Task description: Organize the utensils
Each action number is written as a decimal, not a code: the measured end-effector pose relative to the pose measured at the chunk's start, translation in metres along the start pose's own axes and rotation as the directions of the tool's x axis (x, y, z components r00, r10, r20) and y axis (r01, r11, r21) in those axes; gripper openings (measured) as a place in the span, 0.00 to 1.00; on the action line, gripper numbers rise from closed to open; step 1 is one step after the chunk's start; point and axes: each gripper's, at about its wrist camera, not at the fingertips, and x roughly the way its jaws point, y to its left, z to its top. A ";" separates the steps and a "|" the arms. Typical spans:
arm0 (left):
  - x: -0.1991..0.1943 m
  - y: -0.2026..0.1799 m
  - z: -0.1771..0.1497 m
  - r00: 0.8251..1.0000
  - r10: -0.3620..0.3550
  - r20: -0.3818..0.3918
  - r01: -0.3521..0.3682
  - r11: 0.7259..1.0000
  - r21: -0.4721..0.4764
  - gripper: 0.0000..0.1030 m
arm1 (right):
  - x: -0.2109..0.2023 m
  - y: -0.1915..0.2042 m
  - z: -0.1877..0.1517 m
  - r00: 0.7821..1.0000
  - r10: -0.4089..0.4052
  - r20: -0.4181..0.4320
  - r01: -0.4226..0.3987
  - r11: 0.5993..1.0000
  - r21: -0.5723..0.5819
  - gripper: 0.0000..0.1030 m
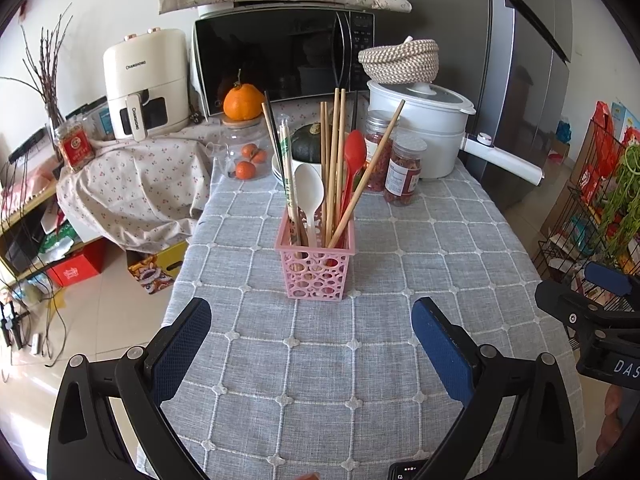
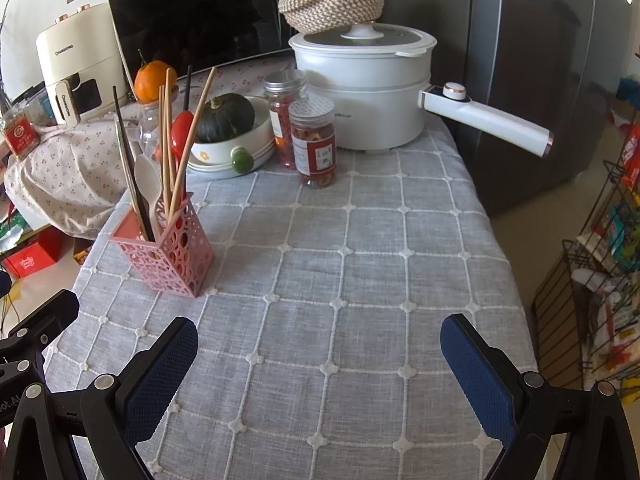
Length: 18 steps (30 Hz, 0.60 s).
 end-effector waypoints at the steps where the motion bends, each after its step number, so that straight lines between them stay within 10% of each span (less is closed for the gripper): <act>1: 0.000 0.000 0.000 1.000 0.000 0.000 0.000 1.000 0.001 0.99 | 0.000 0.000 0.000 1.000 -0.001 0.000 0.001 1.000 0.001 0.97; 18: 0.000 0.000 0.000 1.000 -0.002 -0.002 0.002 1.000 -0.002 0.99 | 0.001 0.000 0.000 1.000 -0.003 -0.007 0.003 1.000 0.000 0.97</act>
